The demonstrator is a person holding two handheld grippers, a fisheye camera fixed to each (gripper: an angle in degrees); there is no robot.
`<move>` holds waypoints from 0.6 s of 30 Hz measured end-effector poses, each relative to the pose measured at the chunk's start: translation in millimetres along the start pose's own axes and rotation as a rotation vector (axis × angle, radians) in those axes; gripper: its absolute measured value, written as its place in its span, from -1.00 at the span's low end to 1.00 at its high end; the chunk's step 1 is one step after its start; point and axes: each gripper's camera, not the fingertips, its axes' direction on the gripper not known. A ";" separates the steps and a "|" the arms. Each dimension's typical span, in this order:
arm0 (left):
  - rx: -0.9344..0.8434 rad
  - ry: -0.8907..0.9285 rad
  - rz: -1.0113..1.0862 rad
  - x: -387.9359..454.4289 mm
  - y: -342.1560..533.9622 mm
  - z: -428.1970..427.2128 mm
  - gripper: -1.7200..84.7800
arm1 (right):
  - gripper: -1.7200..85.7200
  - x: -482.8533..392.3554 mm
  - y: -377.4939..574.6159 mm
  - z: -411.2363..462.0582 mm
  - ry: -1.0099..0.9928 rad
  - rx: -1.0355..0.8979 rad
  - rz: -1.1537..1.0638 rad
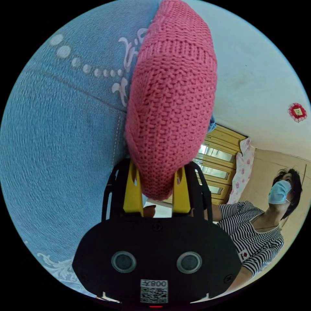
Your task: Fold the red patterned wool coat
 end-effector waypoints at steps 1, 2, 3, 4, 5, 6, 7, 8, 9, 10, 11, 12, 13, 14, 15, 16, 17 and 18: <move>0.005 -0.005 -0.004 3.2 1.7 3.3 -0.63 | -0.72 4.7 -1.6 -1.6 -0.023 -0.005 0.003; 0.010 -0.011 -0.006 6.8 3.7 6.6 -0.63 | -0.72 7.0 -2.6 -2.4 -0.031 -0.009 0.005; 0.013 -0.014 -0.008 8.7 4.9 8.2 -0.64 | -0.73 11.4 -4.9 -3.7 -0.050 -0.021 0.010; 0.023 -0.017 -0.014 12.3 7.6 11.3 -0.64 | -0.74 15.9 -7.9 -4.3 -0.074 -0.040 0.014; 0.036 -0.018 -0.023 16.2 10.9 14.4 -0.64 | -0.75 18.2 -9.5 -4.9 -0.084 -0.048 0.017; 0.043 -0.019 -0.029 18.6 12.8 16.0 -0.65 | -0.75 22.2 -12.7 -6.5 -0.100 -0.067 0.020; 0.059 -0.026 -0.039 23.9 16.6 18.9 -0.65 | -0.76 25.1 -16.0 -8.6 -0.109 -0.087 0.015; 0.072 -0.039 -0.049 30.9 20.5 21.8 -0.65 | -0.76 26.2 -17.6 -9.9 -0.112 -0.097 0.011; 0.079 -0.048 -0.052 35.4 22.3 23.1 -0.65 | -0.77 27.7 -21.0 -13.6 -0.116 -0.120 -0.003; 0.090 -0.068 -0.050 45.8 26.0 26.0 -0.65 | -0.77 28.7 -24.1 -18.5 -0.124 -0.140 -0.022; 0.101 -0.087 -0.041 57.4 29.8 29.3 -0.65 | -0.78 29.3 -25.5 -21.2 -0.130 -0.149 -0.029; 0.106 -0.094 -0.035 63.3 31.6 31.2 -0.65 | -0.78 31.0 -28.3 -28.4 -0.149 -0.165 -0.043; 0.116 -0.101 -0.029 74.3 35.3 35.5 -0.65 | -0.78 32.7 -31.0 -37.5 -0.170 -0.173 -0.059; 0.126 -0.095 -0.024 84.8 38.6 41.0 -0.65 | -0.78 33.6 -32.4 -42.7 -0.181 -0.175 -0.066; 0.131 -0.090 -0.022 89.8 40.1 44.0 -0.65 | -0.79 35.3 -35.4 -54.1 -0.202 -0.176 -0.080; 0.137 -0.086 -0.020 99.8 42.7 50.9 -0.65 | -0.79 37.0 -39.0 -66.8 -0.216 -0.175 -0.093; 0.140 -0.083 -0.015 109.8 44.7 59.2 -0.65 | -0.79 37.9 -41.1 -73.6 -0.222 -0.174 -0.098; 0.140 -0.081 -0.013 114.7 45.6 63.8 -0.66 | -0.79 39.3 -46.0 -88.4 -0.229 -0.171 -0.115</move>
